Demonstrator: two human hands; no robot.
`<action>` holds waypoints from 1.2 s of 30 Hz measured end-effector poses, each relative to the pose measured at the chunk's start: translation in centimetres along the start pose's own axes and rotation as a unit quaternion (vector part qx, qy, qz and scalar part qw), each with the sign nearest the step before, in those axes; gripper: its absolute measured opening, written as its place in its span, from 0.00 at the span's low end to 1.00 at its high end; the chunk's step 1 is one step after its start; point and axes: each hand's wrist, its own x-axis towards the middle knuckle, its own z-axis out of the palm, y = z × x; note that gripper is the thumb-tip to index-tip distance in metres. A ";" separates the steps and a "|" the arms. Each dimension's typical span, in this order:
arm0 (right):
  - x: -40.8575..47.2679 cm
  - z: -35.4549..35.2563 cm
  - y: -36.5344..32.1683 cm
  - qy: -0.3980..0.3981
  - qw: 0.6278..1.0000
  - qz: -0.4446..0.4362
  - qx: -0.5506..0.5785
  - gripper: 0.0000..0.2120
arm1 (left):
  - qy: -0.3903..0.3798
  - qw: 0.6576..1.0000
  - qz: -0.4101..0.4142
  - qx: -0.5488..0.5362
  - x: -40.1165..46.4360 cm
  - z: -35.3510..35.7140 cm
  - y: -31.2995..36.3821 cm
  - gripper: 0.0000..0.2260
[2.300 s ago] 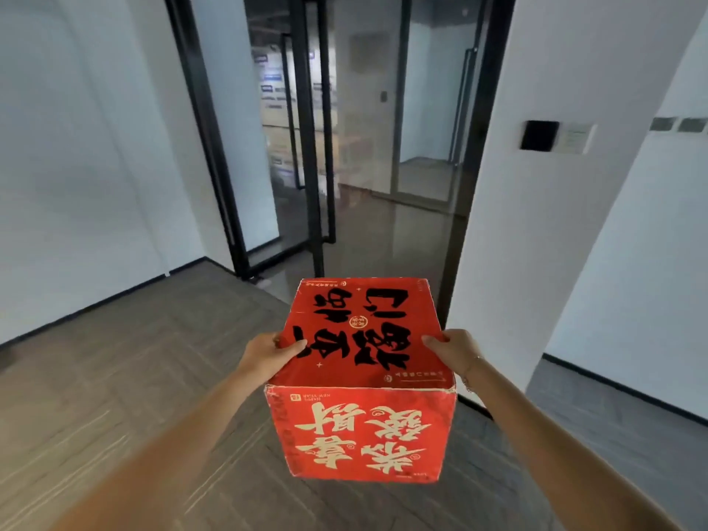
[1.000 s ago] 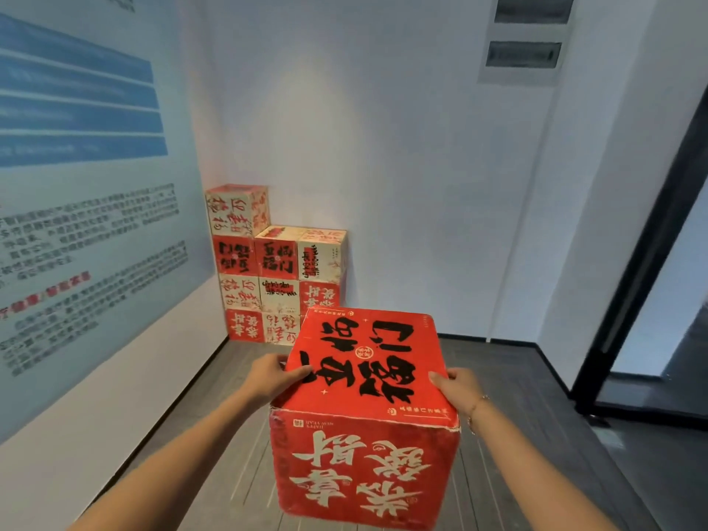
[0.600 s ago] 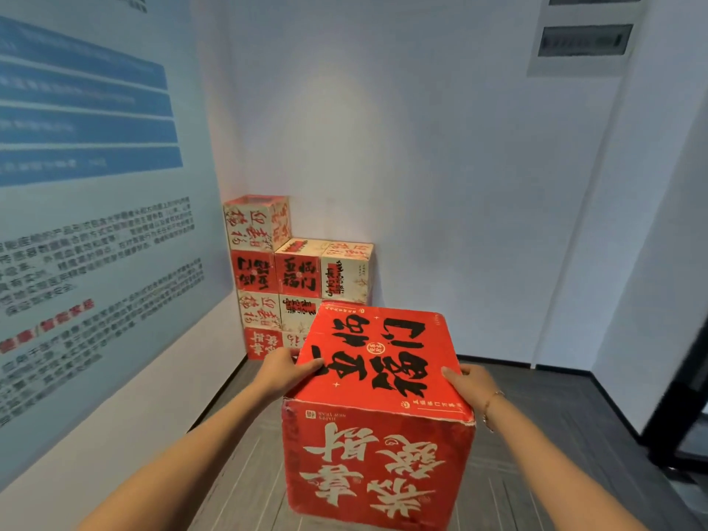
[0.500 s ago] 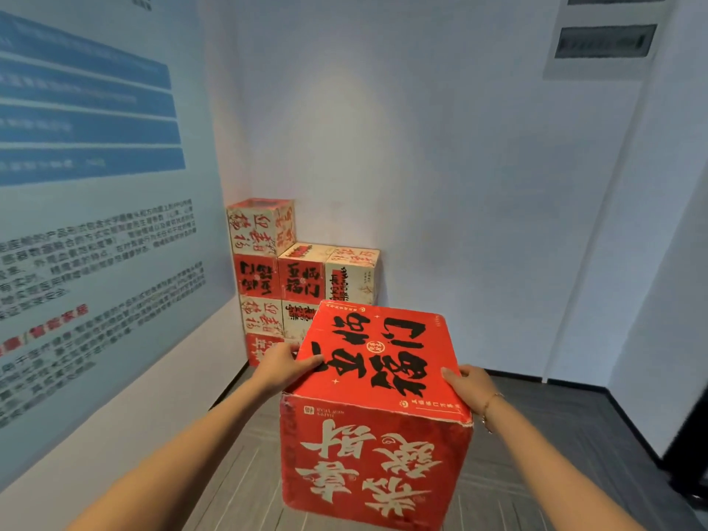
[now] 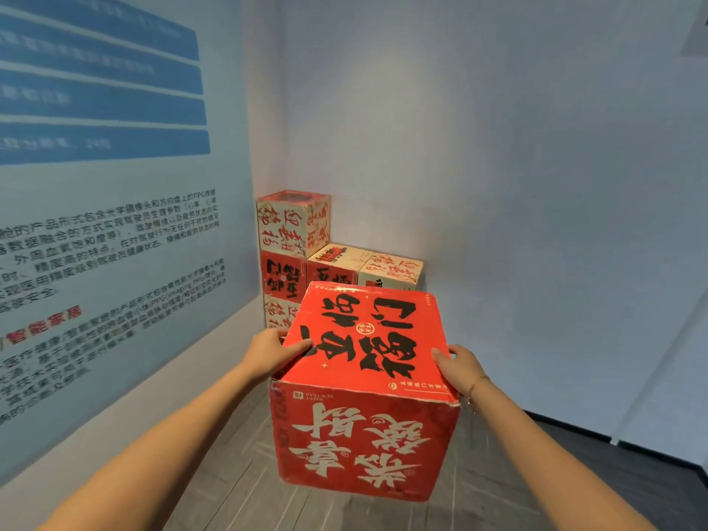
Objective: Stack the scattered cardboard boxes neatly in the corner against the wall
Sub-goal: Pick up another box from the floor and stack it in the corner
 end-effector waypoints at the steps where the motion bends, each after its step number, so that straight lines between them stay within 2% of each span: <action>1: 1.6 0.8 -0.5 -0.003 1.000 0.001 0.004 0.14 | 0.001 1.000 -0.003 0.004 1.5 -0.3 -0.4 0.13; 3: 4.7 2.6 -1.5 -0.003 1.000 0.005 0.011 0.10 | -0.001 1.000 -0.007 0.005 4.6 -1.0 -1.3 0.12; 7: 11.5 6.1 -4.0 0.001 1.000 0.005 0.022 0.10 | 0.003 1.000 -0.005 -0.005 11.4 -3.0 -2.4 0.08; 17: 25.1 10.8 -11.9 0.020 0.998 0.013 0.058 0.06 | -0.019 0.999 0.021 -0.019 28.7 -7.1 -3.3 0.07; 30: 42.7 12.4 -15.8 0.048 0.998 0.017 0.032 0.07 | -0.047 0.999 0.021 -0.003 48.2 -5.2 -3.6 0.15; 36: 54.6 12.5 -18.2 0.055 0.998 -0.003 0.013 0.15 | -0.023 0.999 0.033 -0.014 57.8 -4.7 -2.4 0.12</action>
